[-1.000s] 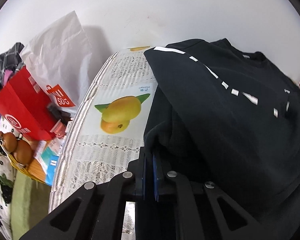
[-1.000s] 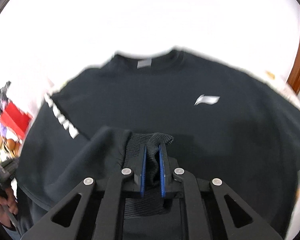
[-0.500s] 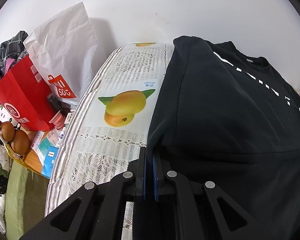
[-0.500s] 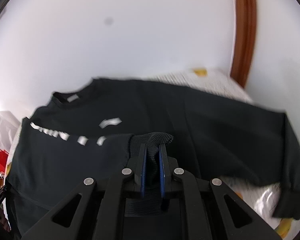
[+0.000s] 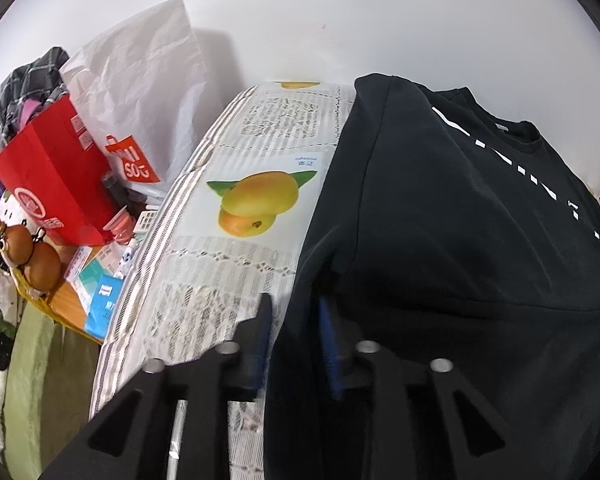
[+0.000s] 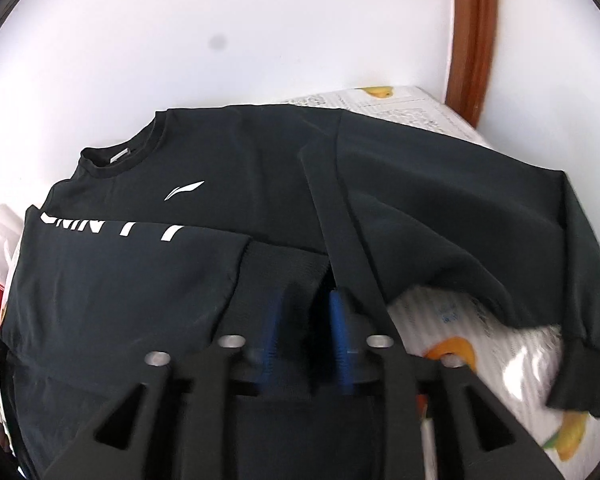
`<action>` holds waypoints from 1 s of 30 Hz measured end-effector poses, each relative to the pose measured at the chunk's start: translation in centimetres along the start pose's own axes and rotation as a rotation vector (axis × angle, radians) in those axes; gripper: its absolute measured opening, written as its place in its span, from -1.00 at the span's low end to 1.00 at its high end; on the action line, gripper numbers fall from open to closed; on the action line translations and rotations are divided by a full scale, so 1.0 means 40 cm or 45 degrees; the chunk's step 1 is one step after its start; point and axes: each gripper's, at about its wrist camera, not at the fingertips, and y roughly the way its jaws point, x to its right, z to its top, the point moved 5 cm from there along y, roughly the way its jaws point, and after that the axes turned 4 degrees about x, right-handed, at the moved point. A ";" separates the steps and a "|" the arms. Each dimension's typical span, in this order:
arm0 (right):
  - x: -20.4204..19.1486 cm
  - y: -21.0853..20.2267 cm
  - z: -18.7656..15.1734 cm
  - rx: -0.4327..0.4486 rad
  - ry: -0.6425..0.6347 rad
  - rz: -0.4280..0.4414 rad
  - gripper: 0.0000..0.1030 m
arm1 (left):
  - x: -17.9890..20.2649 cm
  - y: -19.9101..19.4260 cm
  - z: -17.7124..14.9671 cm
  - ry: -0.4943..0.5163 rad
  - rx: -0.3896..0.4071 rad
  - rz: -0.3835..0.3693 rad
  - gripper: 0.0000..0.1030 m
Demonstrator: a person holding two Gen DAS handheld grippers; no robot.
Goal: Fold small clothes
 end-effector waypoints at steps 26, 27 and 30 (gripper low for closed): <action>0.458 -0.256 -0.271 0.103 0.029 -0.238 0.23 | 0.128 -0.140 -0.157 0.102 -0.043 -0.124 0.28; 0.457 -0.248 -0.268 0.110 0.017 -0.241 0.23 | 0.130 -0.134 -0.162 0.110 -0.051 -0.120 0.28; 0.446 -0.213 -0.250 0.127 -0.015 -0.251 0.23 | 0.129 -0.125 -0.174 0.107 -0.064 -0.113 0.28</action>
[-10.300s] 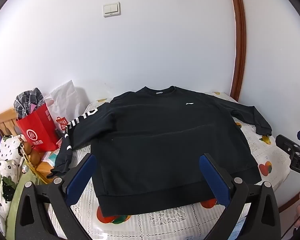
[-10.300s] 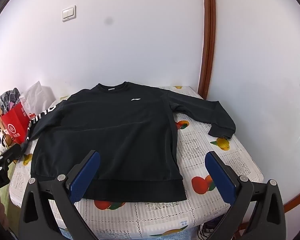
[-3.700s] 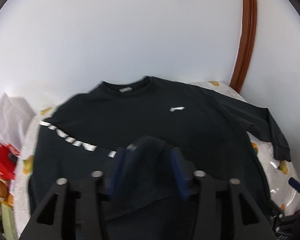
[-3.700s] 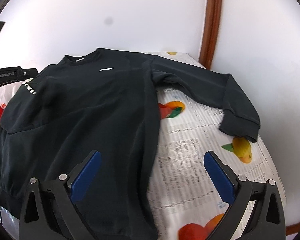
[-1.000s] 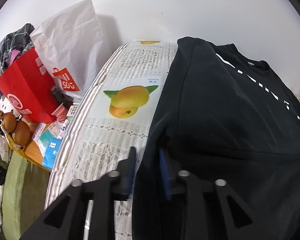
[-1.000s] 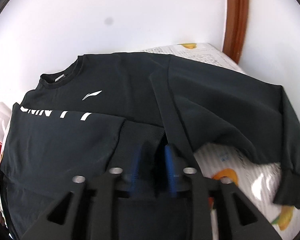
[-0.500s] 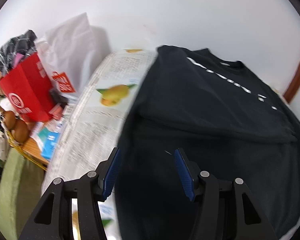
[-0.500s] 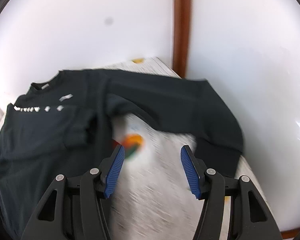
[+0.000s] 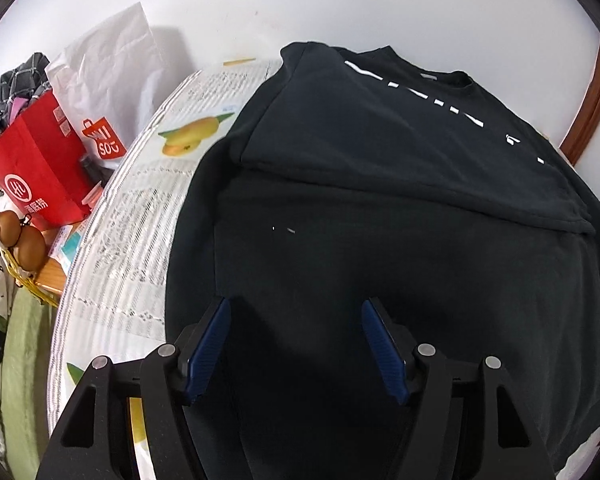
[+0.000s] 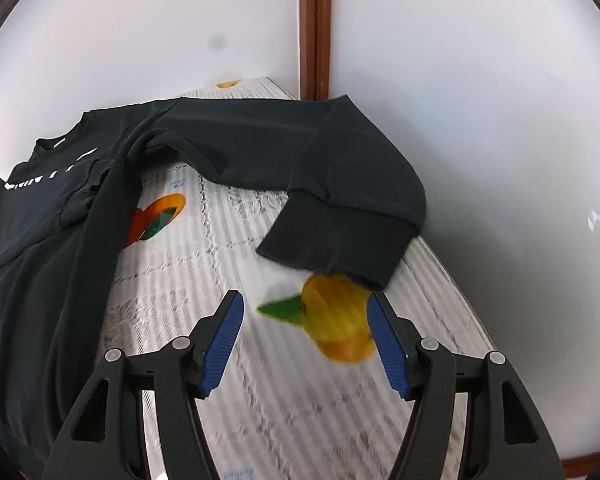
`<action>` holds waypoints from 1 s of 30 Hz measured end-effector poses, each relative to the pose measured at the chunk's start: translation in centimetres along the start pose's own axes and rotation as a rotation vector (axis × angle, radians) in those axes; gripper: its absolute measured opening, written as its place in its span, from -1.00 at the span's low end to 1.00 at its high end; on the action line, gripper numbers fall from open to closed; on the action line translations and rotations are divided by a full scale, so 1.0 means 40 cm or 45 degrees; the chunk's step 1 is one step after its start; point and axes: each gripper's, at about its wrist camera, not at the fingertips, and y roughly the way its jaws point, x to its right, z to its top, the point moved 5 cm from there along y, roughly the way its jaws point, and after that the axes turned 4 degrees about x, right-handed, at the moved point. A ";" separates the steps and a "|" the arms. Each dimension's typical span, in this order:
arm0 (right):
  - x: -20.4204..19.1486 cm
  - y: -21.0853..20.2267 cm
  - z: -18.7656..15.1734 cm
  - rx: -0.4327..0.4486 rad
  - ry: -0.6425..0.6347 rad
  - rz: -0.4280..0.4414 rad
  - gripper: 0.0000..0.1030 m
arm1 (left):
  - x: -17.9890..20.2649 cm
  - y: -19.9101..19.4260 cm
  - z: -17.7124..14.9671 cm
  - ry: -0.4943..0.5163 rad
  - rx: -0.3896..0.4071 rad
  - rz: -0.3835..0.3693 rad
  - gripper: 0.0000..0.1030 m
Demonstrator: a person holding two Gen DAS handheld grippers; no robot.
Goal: Fold small clothes
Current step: 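Reach the right gripper to the plain sleeve cuff and grasp it, then carry the plain sleeve across the shirt body with the right gripper and release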
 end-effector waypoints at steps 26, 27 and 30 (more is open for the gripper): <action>-0.042 0.110 0.077 -0.002 -0.082 -0.101 -0.86 | 0.008 0.020 0.002 0.022 0.030 -0.007 0.47; -0.042 0.095 0.078 0.009 -0.078 -0.099 -0.86 | 0.005 0.017 0.002 0.018 0.031 -0.014 0.47; -0.048 0.050 0.089 0.036 -0.059 -0.085 -0.87 | -0.008 0.000 0.000 0.023 0.042 -0.010 0.47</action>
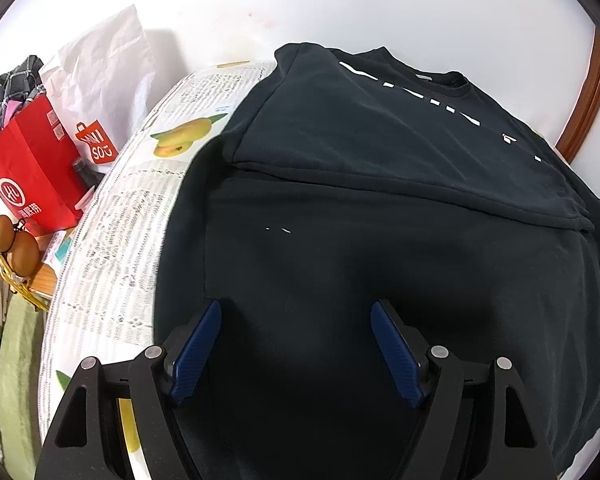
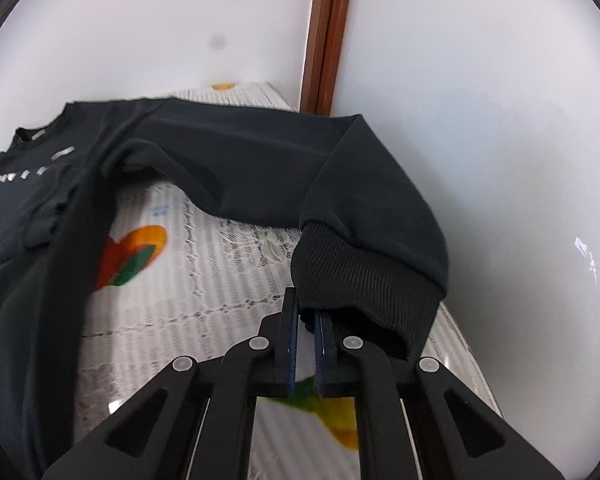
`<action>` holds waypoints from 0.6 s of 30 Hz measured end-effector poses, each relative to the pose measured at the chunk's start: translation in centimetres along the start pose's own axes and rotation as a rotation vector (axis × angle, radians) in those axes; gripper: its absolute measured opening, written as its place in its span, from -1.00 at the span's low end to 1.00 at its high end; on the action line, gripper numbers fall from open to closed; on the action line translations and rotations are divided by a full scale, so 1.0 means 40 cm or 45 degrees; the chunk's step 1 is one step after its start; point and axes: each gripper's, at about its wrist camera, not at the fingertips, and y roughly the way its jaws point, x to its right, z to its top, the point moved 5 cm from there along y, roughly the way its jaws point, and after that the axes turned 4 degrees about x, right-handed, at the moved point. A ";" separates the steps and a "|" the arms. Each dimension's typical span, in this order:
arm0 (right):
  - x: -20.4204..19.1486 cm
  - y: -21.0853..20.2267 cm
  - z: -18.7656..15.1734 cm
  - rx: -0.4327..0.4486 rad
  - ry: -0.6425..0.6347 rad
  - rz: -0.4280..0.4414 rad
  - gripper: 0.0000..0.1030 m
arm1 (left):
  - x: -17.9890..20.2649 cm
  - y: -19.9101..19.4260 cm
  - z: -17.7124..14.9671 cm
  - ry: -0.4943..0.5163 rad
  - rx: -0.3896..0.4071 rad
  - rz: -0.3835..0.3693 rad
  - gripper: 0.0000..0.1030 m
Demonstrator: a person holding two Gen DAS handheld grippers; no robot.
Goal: Fold small clothes
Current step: 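Carry the plain sleeve across the shirt body with the right gripper and release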
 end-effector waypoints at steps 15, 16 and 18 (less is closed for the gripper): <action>-0.433 -0.287 0.178 0.158 -0.203 0.283 -0.87 | -0.153 -0.063 -0.048 -0.058 0.002 0.054 0.47; -0.480 -0.289 0.183 0.145 -0.212 0.326 -0.87 | -0.162 -0.067 -0.055 -0.056 0.002 0.049 0.47; -0.596 -0.293 0.189 0.139 -0.256 0.395 -0.87 | -0.174 -0.071 -0.066 -0.049 0.006 0.034 0.47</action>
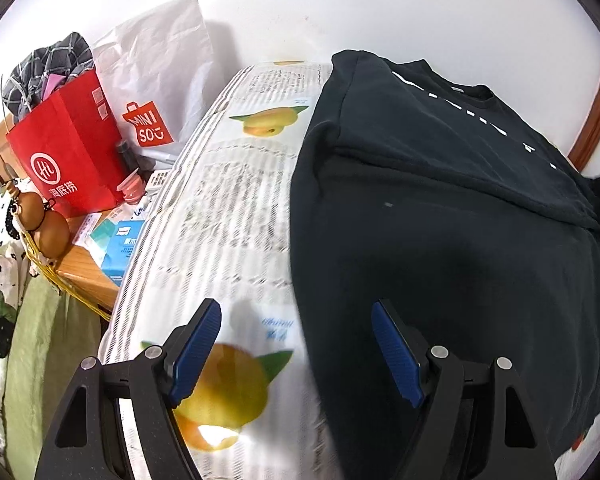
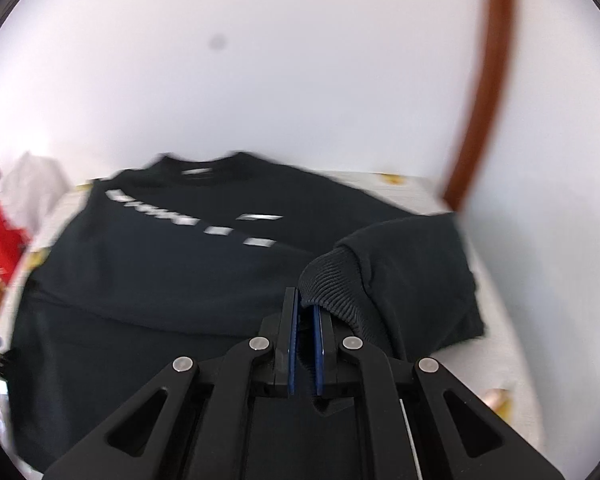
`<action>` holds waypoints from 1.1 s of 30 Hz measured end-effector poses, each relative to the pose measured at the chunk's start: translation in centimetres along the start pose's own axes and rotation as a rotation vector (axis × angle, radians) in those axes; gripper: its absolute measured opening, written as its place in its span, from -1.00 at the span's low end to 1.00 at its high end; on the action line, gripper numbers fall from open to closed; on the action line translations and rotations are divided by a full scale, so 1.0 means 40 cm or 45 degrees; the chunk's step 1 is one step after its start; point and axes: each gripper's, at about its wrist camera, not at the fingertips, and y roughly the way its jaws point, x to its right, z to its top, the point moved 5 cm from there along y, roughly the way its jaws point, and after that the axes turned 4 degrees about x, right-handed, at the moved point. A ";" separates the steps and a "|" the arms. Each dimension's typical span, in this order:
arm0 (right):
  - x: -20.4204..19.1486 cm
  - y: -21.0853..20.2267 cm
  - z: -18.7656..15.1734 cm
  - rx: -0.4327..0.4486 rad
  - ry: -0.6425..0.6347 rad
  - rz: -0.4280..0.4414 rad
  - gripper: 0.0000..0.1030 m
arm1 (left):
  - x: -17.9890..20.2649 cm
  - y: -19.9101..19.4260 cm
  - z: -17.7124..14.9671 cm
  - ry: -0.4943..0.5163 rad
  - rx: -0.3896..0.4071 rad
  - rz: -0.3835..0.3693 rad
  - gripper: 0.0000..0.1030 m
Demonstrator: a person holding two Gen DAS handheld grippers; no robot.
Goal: Fold small clothes
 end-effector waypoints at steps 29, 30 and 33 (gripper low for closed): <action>-0.478 0.154 0.077 -0.035 -0.079 0.484 -0.16 | 0.034 -0.003 0.082 -0.001 0.058 -0.137 0.47; -0.425 0.143 0.068 -0.026 -0.061 0.450 -0.16 | 0.047 -0.007 0.091 0.006 0.067 -0.132 0.47; -0.285 0.123 0.042 -0.011 -0.034 0.326 -0.16 | 0.084 -0.012 0.122 0.009 0.086 -0.116 0.47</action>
